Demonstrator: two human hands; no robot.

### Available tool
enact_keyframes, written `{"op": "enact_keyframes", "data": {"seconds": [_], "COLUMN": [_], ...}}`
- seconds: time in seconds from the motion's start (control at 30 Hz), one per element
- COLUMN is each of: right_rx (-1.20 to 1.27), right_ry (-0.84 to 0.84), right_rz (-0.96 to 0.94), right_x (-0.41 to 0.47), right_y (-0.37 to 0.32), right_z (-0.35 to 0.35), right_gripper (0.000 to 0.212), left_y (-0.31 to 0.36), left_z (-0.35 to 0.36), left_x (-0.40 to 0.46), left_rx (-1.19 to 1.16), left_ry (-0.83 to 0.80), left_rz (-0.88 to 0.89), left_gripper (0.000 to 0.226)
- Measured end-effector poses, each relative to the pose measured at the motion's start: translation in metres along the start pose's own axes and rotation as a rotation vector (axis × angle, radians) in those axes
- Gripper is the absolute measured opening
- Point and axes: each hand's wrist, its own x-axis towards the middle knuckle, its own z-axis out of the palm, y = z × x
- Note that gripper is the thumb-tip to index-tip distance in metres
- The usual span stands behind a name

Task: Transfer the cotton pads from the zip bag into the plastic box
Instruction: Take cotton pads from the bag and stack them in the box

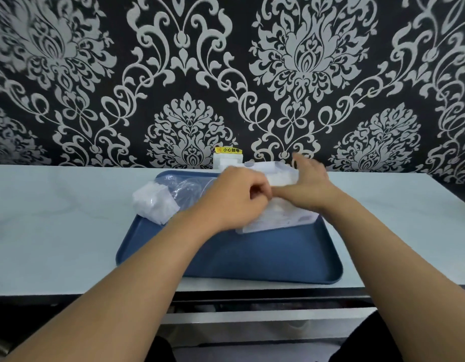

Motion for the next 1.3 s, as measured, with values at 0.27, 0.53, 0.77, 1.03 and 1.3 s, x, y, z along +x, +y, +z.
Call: {"op": "enact_keyframes", "data": {"seconds": [0.27, 0.53, 0.77, 1.03, 1.3], "right_rx": [0.052, -0.154, 0.384, 1.094, 1.036], "right_ry": [-0.155, -0.342, -0.49, -0.698, -0.436], "right_rz": [-0.525, -0.69, -0.653, -0.297, -0.318], "right_x": [-0.029, -0.015, -0.013, -0.022, -0.018], "right_y": [-0.061, -0.085, -0.092, -0.099, -0.089], "right_z": [0.038, 0.085, 0.082, 0.049, 0.031], "right_gripper": [0.026, 0.034, 0.063, 0.024, 0.039], "left_y": [-0.052, -0.106, -0.093, -0.068, -0.04], "left_z": [-0.089, -0.098, -0.097, -0.075, -0.055], "left_x": [-0.027, -0.054, -0.048, -0.015, 0.005], "left_rx": [0.104, 0.145, -0.526, -0.771, -0.896], "left_ry": [0.557, 0.044, 0.167, 0.606, 0.726], "left_rz": [-0.44, -0.72, -0.64, -0.534, -0.419], "left_gripper": [0.04, 0.04, 0.042, 0.032, 0.035]}}
